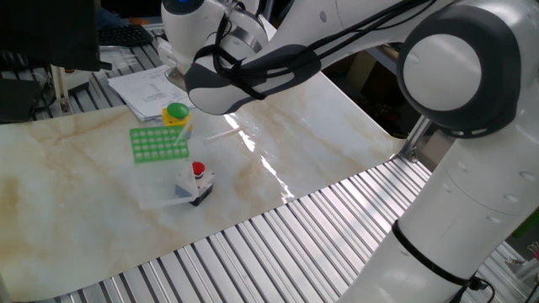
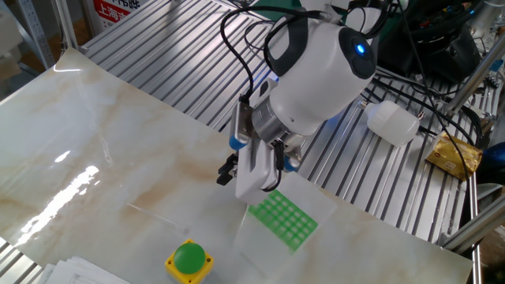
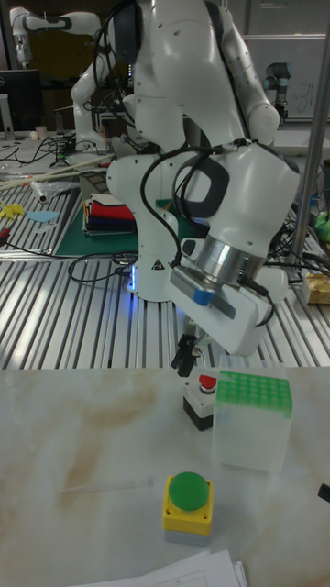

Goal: Insert a large pipette tip into the holder for large pipette tips

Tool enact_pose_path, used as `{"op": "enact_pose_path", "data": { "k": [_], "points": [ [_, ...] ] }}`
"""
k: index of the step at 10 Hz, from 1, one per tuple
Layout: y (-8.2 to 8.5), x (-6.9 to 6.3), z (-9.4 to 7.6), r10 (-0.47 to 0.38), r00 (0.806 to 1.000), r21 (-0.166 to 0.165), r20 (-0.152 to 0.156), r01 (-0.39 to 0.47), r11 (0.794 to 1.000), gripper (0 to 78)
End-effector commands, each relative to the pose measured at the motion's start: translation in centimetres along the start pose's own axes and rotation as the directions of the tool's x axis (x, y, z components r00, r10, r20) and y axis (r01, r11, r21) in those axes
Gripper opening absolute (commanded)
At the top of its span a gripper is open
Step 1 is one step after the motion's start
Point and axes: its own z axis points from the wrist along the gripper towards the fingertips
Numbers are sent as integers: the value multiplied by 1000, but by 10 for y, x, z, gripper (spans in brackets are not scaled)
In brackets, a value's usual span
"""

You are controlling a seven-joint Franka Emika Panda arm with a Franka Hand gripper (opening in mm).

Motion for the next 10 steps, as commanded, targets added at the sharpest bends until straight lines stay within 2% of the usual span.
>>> {"op": "enact_pose_path", "data": {
  "k": [1,3,4,5,7,10],
  "points": [
    [7,-5,1,-1,1000,-5,-4,1,1000,11],
    [11,-8,2,-9,1000,-10,-16,9,1000,11],
    [13,-12,3,-29,999,-20,-35,28,999,11],
    [14,-13,3,-34,999,-21,-37,33,999,11],
    [21,-27,5,-59,997,-30,-51,57,998,11],
    [25,-40,7,-72,996,-34,-60,70,997,11]
  ]
}}
